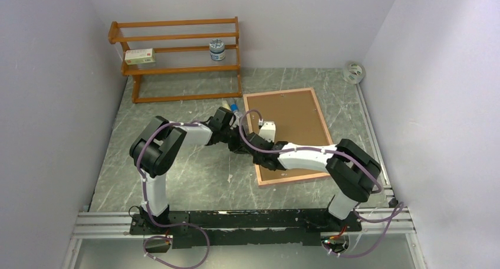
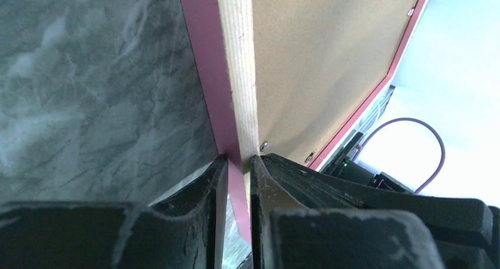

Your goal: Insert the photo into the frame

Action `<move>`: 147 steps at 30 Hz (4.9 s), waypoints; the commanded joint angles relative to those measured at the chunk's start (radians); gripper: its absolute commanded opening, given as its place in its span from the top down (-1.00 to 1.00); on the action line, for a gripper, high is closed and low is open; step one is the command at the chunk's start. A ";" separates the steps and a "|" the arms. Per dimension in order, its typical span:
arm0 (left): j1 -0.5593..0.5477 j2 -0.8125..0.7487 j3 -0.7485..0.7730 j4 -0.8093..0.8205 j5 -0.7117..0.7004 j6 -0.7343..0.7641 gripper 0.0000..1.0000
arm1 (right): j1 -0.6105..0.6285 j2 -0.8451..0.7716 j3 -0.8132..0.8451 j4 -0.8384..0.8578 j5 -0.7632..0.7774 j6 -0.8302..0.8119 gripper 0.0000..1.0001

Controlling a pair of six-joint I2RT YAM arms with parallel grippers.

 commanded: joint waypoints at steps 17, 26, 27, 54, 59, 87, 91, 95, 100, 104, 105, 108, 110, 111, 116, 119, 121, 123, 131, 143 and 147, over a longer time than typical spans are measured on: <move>-0.031 0.074 -0.104 -0.041 -0.224 0.019 0.70 | 0.016 -0.187 -0.067 0.071 0.061 0.073 0.85; -0.010 0.028 -0.077 -0.075 -0.229 0.036 0.43 | -0.180 -0.271 -0.083 0.116 -0.077 -0.072 0.51; -0.005 0.022 -0.077 -0.071 -0.230 0.033 0.37 | -0.202 -0.251 -0.071 0.135 -0.113 -0.097 0.49; 0.055 0.132 0.089 -0.234 -0.320 0.127 0.34 | -0.392 0.367 0.414 0.297 -0.381 -0.213 0.57; 0.054 0.142 0.087 -0.236 -0.309 0.132 0.34 | -0.393 0.407 0.440 0.288 -0.391 -0.214 0.69; 0.064 0.119 0.075 -0.229 -0.275 0.147 0.29 | -0.413 0.284 0.351 0.418 -0.474 -0.146 0.33; 0.084 0.069 0.060 -0.210 -0.239 0.147 0.15 | -0.454 0.146 0.303 0.370 -0.453 -0.193 0.08; 0.101 0.023 0.065 -0.215 -0.182 0.159 0.01 | -0.487 0.054 0.276 0.259 -0.452 -0.253 0.00; 0.102 -0.009 0.070 -0.229 -0.121 0.165 -0.17 | -0.500 -0.057 0.180 0.143 -0.499 -0.251 -0.01; 0.103 -0.001 0.032 -0.184 0.000 0.121 -0.22 | -0.501 -0.114 0.093 0.116 -0.676 -0.201 0.15; 0.102 -0.001 0.023 -0.174 0.032 0.117 -0.22 | -0.501 -0.118 0.091 0.083 -0.721 -0.186 0.21; 0.101 -0.037 0.005 -0.170 0.063 0.127 -0.22 | -0.498 -0.137 0.049 0.058 -0.862 -0.139 0.35; 0.099 -0.056 0.020 -0.187 0.068 0.151 -0.22 | -0.497 -0.145 0.019 0.056 -0.922 -0.123 0.46; 0.095 -0.060 0.031 -0.189 0.069 0.165 -0.21 | -0.496 -0.150 0.003 0.067 -0.937 -0.120 0.50; 0.088 0.006 0.095 -0.192 0.095 0.160 -0.02 | -0.491 -0.124 -0.045 0.088 -1.015 -0.134 0.73; 0.081 0.069 0.132 -0.184 0.112 0.139 0.12 | -0.490 -0.096 -0.063 0.126 -1.063 -0.144 0.77; 0.071 0.094 0.147 -0.169 0.118 0.129 0.14 | -0.487 -0.065 -0.061 0.138 -1.085 -0.160 0.80; 0.063 0.116 0.152 -0.145 0.129 0.127 0.12 | -0.485 -0.037 -0.058 0.141 -1.073 -0.181 0.82; 0.054 0.170 0.153 -0.132 0.143 0.123 0.03 | -0.486 0.039 -0.071 0.199 -1.022 -0.187 0.74; 0.038 0.200 0.166 -0.303 0.047 0.168 0.41 | -0.491 0.058 -0.122 0.362 -1.071 -0.128 0.84; 0.033 0.208 0.160 -0.313 0.044 0.171 0.46 | -0.490 0.032 -0.144 0.370 -1.050 -0.123 0.89</move>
